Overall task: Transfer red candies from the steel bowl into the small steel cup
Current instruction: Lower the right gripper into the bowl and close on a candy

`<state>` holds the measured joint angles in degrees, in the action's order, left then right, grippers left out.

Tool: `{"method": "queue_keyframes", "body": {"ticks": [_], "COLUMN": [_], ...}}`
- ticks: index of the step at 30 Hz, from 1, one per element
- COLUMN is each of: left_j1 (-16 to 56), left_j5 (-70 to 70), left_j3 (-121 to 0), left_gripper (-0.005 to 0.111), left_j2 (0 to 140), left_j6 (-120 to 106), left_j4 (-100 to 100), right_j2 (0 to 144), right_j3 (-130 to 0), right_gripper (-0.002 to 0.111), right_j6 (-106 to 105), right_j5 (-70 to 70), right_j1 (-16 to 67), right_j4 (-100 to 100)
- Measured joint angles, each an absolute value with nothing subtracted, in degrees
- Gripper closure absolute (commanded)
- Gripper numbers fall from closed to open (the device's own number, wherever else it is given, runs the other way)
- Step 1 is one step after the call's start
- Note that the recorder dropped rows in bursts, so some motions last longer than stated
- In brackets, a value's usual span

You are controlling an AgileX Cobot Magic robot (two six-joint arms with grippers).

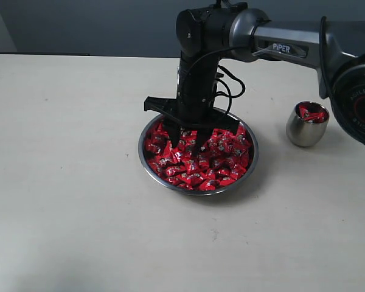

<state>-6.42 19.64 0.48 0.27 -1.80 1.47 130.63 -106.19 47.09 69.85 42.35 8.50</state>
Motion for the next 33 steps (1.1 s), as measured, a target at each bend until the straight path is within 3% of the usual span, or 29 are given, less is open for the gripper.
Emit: {"method": "queue_keyframes", "body": {"ticks": [7,13,33], "left_j1": [-6.4,-6.4,-6.4], "left_j5": [19.6,19.6,19.6], "left_j3": [0.5,0.5,0.5], "left_gripper": [0.106,0.106,0.106], "left_j2": [0.3,0.3,0.3], "left_j6": [-1.8,-1.8,-1.8], "left_j4": [1.5,1.5,1.5], "right_j2": [130.6,131.3,134.0], "right_j3": [-106.2,-106.2,-106.2], "right_gripper": [0.066,0.073,0.073], "right_j6": [47.1,47.1,44.2], "right_j5": [69.6,68.8,68.2], "right_j1": [42.3,42.3,42.4], "right_j4": [8.7,6.4,6.9]}}
